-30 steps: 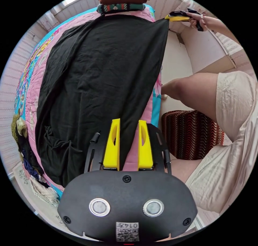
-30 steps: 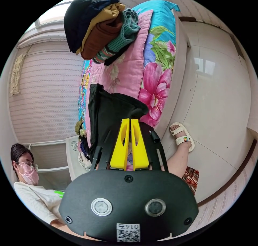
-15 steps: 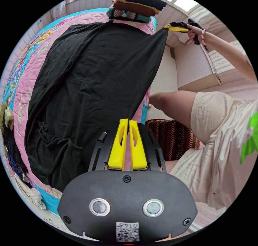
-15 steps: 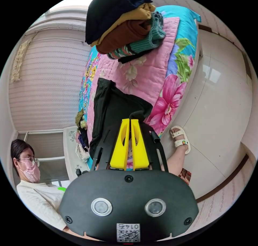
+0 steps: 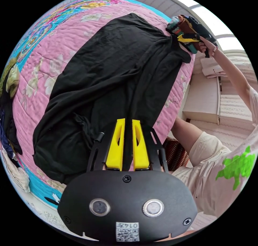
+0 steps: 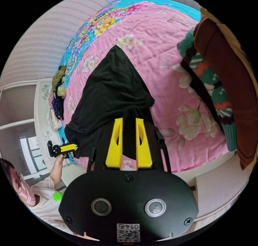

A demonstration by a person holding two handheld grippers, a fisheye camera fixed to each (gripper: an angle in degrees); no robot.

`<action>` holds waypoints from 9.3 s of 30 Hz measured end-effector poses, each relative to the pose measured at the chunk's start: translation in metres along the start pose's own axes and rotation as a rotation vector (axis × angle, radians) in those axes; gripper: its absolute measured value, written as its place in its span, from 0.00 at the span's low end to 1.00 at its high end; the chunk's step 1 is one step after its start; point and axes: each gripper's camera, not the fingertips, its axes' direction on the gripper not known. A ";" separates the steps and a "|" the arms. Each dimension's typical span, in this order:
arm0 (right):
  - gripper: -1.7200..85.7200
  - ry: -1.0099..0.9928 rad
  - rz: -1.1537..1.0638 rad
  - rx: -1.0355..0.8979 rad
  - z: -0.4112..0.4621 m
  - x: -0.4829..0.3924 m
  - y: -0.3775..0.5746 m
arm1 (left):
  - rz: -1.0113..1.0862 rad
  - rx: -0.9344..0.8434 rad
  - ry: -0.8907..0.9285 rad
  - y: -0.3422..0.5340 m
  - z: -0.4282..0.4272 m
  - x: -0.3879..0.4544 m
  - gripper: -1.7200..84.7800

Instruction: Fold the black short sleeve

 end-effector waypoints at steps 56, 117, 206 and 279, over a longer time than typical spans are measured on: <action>0.11 -0.459 0.191 0.289 -0.014 0.087 0.104 | 0.536 0.081 -0.652 -0.616 0.081 0.202 0.09; 0.04 0.072 -0.097 0.278 -0.110 -0.123 0.198 | 0.628 0.064 -0.467 -0.535 -0.077 0.198 0.01; 0.14 0.563 -0.475 -0.192 0.065 -0.721 0.220 | -0.179 0.190 -0.005 0.000 -0.078 -0.046 0.15; 0.14 0.599 -0.438 -0.144 0.060 -0.714 0.217 | -0.210 0.101 -0.067 -0.062 -0.019 -0.019 0.13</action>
